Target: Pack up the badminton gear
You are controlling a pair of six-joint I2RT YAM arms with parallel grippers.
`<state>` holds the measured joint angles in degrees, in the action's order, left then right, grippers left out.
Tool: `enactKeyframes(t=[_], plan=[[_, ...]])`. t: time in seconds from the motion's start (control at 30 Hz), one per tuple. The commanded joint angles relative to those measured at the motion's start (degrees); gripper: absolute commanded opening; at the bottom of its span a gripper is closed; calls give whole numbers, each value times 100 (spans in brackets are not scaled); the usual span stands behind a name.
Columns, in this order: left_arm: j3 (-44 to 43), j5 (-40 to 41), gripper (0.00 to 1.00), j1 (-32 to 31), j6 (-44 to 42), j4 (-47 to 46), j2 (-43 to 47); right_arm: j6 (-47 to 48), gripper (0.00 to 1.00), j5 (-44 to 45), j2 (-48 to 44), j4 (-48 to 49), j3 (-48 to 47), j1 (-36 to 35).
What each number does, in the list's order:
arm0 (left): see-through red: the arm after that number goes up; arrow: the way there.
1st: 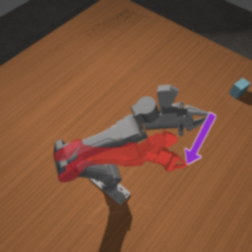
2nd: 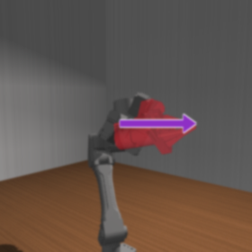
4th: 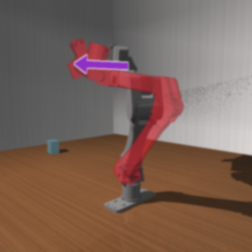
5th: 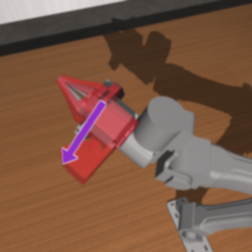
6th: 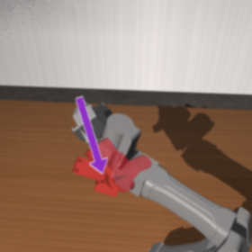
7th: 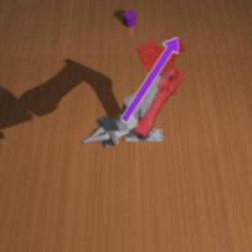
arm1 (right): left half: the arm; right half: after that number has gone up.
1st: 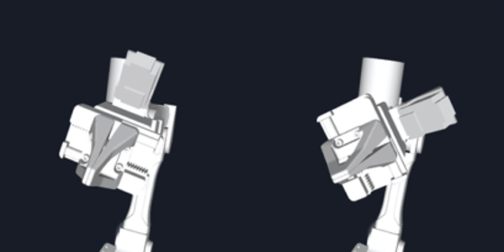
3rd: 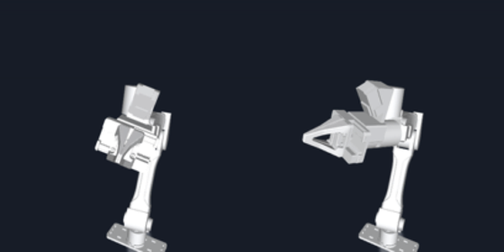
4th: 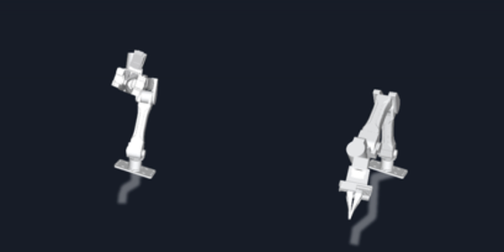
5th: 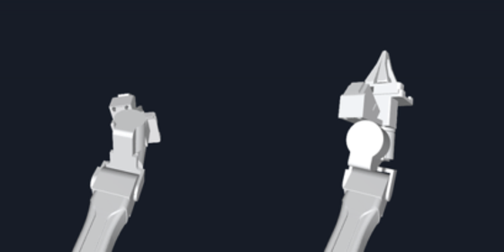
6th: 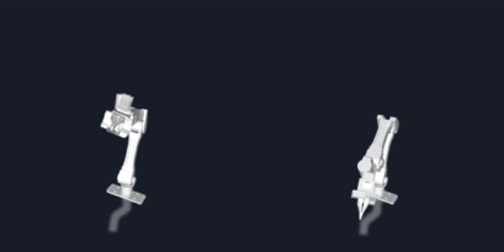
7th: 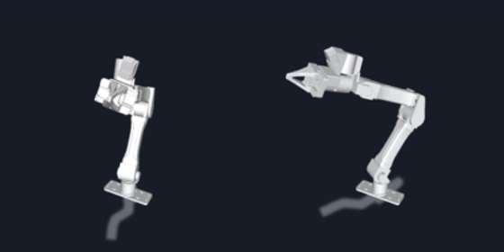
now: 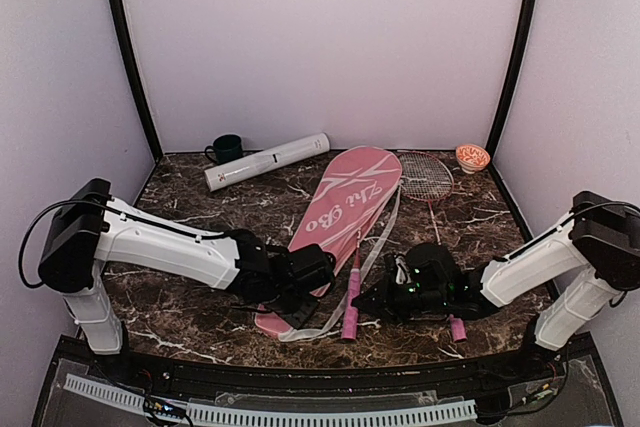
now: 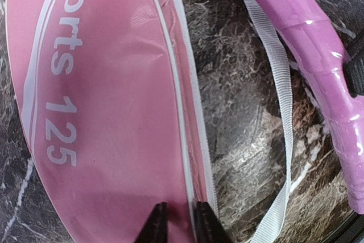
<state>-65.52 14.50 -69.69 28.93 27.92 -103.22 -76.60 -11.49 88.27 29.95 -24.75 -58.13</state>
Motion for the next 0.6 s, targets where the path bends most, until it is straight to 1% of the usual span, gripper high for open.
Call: enactKeyframes(t=[0.0, 0.03, 0.07, 0.13, 0.27, 0.5, 0.57], plan=[[-103, 54, 7, -60, -64, 88, 39, 17, 3, 124, -130, 329, -166, -19], [-88, 0, 2, -68, -62, 62, 78, 6, 2, 133, -128, 346, -186, -29], [-72, -45, 0, -83, -56, 42, 123, 8, 2, 137, -115, 353, -214, -30], [-56, -119, 0, -111, -33, 30, 215, -18, 0, 154, -73, 394, -259, -57], [62, -339, 0, -150, 10, -98, 488, -69, 0, 144, 49, 488, -401, -140], [368, -960, 0, -158, 95, -514, 963, -112, 0, 317, 260, 594, -736, -224], [416, -1138, 0, -158, 55, -595, 1040, -142, 0, 337, 488, 711, -802, -225]])
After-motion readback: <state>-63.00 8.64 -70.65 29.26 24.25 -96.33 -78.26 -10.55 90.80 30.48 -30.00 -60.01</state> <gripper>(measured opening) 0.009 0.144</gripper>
